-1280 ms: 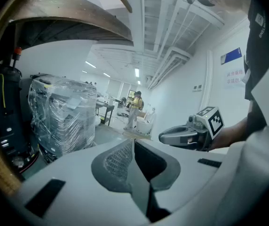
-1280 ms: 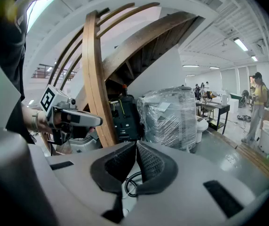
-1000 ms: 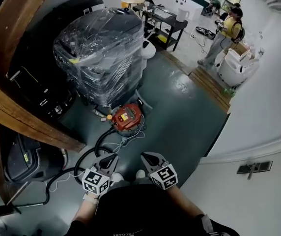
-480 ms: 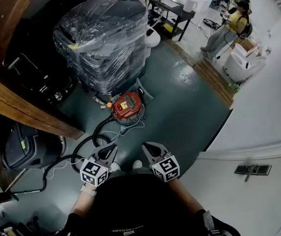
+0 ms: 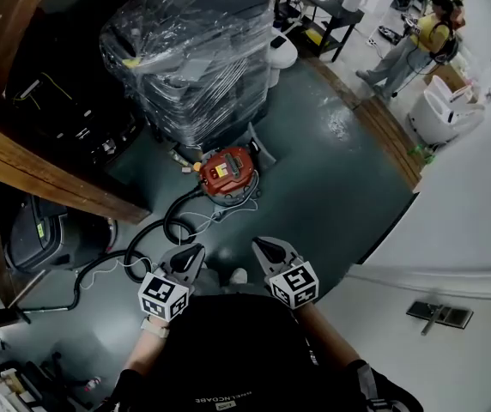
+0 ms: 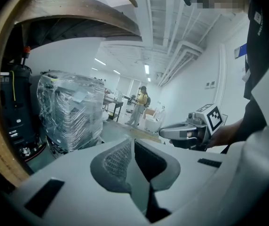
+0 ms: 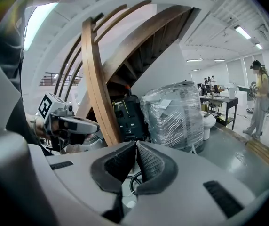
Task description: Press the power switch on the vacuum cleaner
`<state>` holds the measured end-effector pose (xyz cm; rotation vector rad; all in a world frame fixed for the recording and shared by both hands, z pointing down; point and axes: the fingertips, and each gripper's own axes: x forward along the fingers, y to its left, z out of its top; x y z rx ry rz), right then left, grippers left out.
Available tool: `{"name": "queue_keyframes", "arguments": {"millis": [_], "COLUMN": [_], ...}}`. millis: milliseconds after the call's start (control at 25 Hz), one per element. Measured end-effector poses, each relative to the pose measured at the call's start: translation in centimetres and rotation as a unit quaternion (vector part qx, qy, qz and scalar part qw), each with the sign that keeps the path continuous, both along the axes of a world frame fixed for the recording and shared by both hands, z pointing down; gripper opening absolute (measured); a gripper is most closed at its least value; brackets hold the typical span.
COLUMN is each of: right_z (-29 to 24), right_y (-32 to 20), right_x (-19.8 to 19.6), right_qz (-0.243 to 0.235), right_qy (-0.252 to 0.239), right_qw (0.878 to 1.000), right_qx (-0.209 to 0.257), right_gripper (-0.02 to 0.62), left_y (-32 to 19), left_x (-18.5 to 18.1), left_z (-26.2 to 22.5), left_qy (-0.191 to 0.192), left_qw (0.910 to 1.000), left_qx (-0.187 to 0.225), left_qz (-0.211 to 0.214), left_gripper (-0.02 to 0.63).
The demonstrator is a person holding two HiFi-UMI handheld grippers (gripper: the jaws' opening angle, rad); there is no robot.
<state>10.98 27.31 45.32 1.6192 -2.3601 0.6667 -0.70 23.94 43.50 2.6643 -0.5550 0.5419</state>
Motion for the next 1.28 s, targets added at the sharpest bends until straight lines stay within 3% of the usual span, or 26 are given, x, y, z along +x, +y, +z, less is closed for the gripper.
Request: {"name": "queue_keyframes", "arguments": {"millis": [400,920,1280], "right_z": [1.5,3.1,4.4], "right_y": [-6.2,-20.2,-26.3], "right_x": [-1.2,-5.8,-7.5], "right_qz": [-0.013,-0.013,-0.009], "right_qy": [0.002,0.032,0.035], "right_qw": [1.000,0.999,0.998], "right_qx": [-0.020,-0.041,-0.059], "right_gripper": [0.026,0.026,0.026], "left_y": [-5.8,-19.9,-24.1], "left_x": [-0.6,-6.1,-8.4], "left_z": [1.6,2.4,3.8], "left_qy": [0.005,0.022,0.020], "left_qw": [0.9998,0.9995,0.9987], "left_qx": [-0.017,-0.024,-0.045], "left_qz": [-0.002,0.002,-0.016], "left_gripper": [0.015,0.015,0.015]}}
